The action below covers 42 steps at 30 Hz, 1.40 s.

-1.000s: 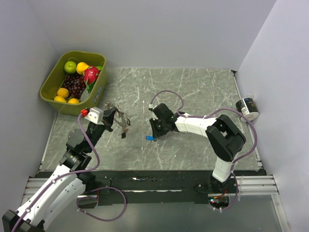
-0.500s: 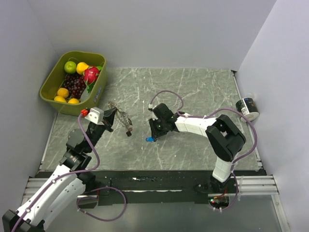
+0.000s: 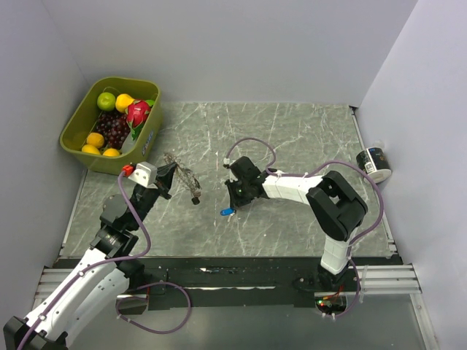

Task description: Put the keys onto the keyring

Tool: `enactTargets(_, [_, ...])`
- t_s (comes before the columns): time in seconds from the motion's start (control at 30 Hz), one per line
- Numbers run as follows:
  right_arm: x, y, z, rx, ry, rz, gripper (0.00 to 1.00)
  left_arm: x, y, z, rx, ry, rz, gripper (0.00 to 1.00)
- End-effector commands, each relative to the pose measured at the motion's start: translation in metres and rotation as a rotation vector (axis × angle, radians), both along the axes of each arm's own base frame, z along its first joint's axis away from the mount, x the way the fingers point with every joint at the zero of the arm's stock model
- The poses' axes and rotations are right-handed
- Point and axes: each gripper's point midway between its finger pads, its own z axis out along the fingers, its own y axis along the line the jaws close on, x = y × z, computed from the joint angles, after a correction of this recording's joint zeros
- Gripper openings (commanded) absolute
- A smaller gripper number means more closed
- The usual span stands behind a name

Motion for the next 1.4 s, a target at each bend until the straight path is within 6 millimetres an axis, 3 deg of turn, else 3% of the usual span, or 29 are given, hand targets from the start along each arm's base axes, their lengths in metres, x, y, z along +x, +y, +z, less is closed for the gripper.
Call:
enactTargets(0.0, [0.007, 0.003, 0.009, 0.013, -0.047, 0.015, 0.0, -0.004, 0.001, 0.036, -0.043, -0.101, -0.01, 0.01])
enactTargets(0.3, [0.007, 0.002, 0.039, 0.078, -0.173, 0.153, 0.0, -0.003, -0.005, 0.034, -0.04, -0.087, -0.039, 0.01])
enactTargets(0.5, [-0.001, 0.0, 0.076, 0.182, -0.265, 0.261, 0.0, -0.002, -0.015, 0.029, -0.012, -0.057, -0.08, 0.01])
enactTargets(0.7, [-0.027, 0.001, 0.127, 0.361, -0.4, 0.45, 0.0, -0.009, -0.031, 0.026, 0.018, -0.068, -0.175, 0.01])
enactTargets(0.83, [-0.071, 0.004, 0.156, 0.6, -0.424, 0.651, 0.0, -0.014, -0.04, 0.028, 0.028, -0.084, -0.236, 0.01])
enactTargets(0.9, [-0.077, 0.004, 0.167, 0.648, -0.451, 0.681, 0.0, -0.013, -0.041, 0.027, 0.031, -0.077, -0.241, 0.01])
enactTargets(0.93, [-0.076, 0.003, 0.166, 0.642, -0.448, 0.674, 0.0, -0.013, -0.042, 0.027, 0.029, -0.076, -0.241, 0.01])
enactTargets(1.03, [-0.055, -0.003, 0.142, 0.5, -0.398, 0.584, 0.0, -0.012, -0.04, 0.024, 0.022, -0.066, -0.231, 0.01])
enactTargets(1.3, [-0.007, -0.033, 0.045, 0.004, -0.17, 0.282, 0.0, -0.01, -0.037, 0.021, 0.019, -0.056, -0.209, 0.01])
enactTargets(1.37, [-0.005, -0.034, 0.034, -0.036, -0.126, 0.26, 0.0, -0.009, -0.037, 0.02, 0.02, -0.053, -0.205, 0.01])
